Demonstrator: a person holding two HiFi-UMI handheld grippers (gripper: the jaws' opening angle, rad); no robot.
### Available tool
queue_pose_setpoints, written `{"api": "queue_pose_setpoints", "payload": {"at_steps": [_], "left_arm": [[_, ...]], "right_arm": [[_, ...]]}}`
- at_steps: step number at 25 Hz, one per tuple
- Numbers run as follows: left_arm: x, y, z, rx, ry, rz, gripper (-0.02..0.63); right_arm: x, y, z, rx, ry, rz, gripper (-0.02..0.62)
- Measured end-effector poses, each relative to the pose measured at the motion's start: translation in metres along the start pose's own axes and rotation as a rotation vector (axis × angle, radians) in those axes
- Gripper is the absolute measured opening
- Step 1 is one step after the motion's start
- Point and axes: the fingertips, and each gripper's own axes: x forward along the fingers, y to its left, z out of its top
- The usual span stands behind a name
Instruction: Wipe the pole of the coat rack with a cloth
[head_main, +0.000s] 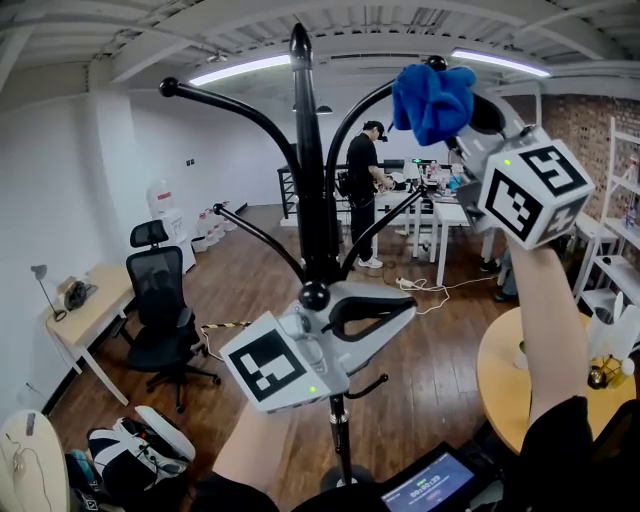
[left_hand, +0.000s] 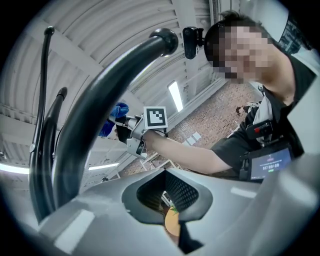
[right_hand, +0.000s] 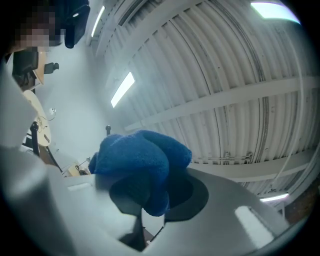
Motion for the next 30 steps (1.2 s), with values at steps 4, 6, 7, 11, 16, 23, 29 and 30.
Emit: {"api": "queue_pose_setpoints", "payload": {"at_steps": [4,6,7,11,16,23,29,30], "left_arm": [[0.000,-0.001,0.000,0.008,0.009,0.005,0.005],[0.003,-0.003,-0.004,0.013,0.020,0.010,0.004],[0.005,-0.003,-0.005,0.014,0.024,0.013,0.004],[0.000,-0.005,-0.007,0.001,0.030,0.022,0.004],[-0.005,-0.007,-0.011,-0.015,0.041,0.028,0.003],[-0.011,-0.002,-0.021,-0.030,0.074,0.032,0.003],[-0.017,-0.022,-0.036,-0.020,0.113,-0.010,0.004],[-0.018,-0.023,-0.034,-0.025,0.106,-0.015,0.003]], "right_arm": [[0.010,0.008,-0.009,0.002,0.015,0.021,0.051],[0.018,0.022,-0.024,-0.014,0.047,0.058,0.049],[0.023,0.031,-0.033,-0.025,0.067,0.082,0.051],[0.039,0.092,-0.070,-0.100,0.157,0.195,0.049],[0.025,0.136,-0.108,-0.119,0.223,0.269,0.049],[-0.004,0.170,-0.142,-0.198,0.292,0.410,0.049],[-0.040,0.204,-0.164,-0.316,0.369,0.595,0.049],[-0.044,0.208,-0.165,-0.337,0.390,0.629,0.049]]}}
